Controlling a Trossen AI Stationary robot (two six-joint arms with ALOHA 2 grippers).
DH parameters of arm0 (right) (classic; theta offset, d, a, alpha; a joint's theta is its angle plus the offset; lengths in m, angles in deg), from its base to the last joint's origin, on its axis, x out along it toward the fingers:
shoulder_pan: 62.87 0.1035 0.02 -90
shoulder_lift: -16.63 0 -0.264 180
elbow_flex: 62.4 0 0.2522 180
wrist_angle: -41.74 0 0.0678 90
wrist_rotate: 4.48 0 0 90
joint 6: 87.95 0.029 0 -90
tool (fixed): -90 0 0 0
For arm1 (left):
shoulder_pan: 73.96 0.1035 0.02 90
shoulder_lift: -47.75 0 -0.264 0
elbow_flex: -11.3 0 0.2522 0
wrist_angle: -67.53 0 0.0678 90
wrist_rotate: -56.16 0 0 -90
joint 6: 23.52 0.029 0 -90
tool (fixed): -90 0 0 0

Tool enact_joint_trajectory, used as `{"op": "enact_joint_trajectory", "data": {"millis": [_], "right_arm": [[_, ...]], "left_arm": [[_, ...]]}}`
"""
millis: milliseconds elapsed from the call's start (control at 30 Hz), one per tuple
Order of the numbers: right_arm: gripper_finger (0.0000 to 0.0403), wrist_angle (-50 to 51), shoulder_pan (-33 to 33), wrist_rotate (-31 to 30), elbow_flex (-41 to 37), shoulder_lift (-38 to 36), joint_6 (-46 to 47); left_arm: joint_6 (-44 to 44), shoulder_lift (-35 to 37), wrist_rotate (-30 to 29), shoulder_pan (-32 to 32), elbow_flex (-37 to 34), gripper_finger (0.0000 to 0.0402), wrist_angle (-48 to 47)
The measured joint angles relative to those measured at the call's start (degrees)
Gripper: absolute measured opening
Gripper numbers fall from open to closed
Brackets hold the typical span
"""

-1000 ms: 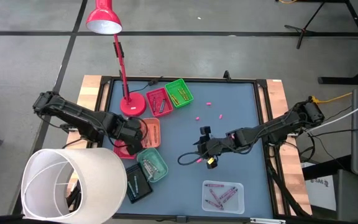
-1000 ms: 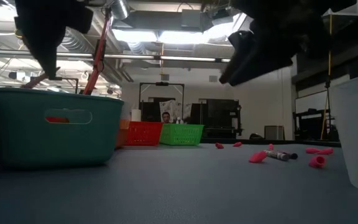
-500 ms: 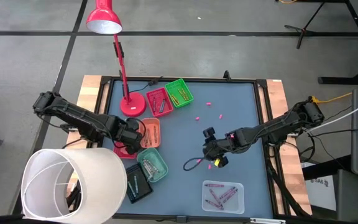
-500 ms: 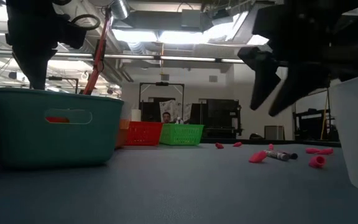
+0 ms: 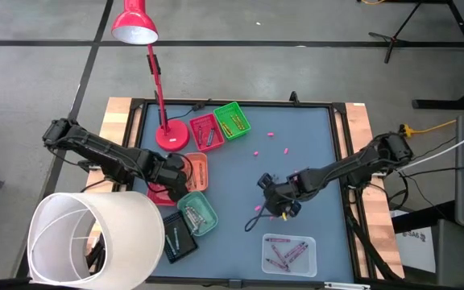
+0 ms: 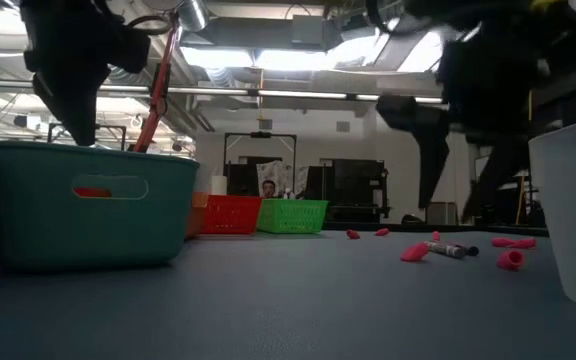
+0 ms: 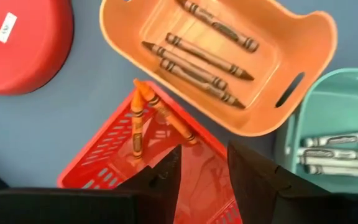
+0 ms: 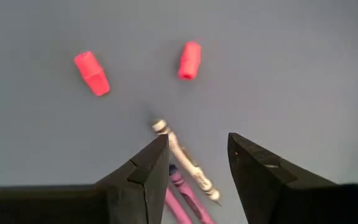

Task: Sort crayons
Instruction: Put the gray crayon into the light green bin

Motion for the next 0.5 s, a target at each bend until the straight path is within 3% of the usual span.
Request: {"op": "enact_joint_trajectory", "data": {"millis": [500], "right_arm": [[0.0161,-0.3,0.0,-2.0,0.2,7.2,-3.8]], "left_arm": [[0.0,0.0,-1.4,0.0,0.0,0.0114,1.9]]}}
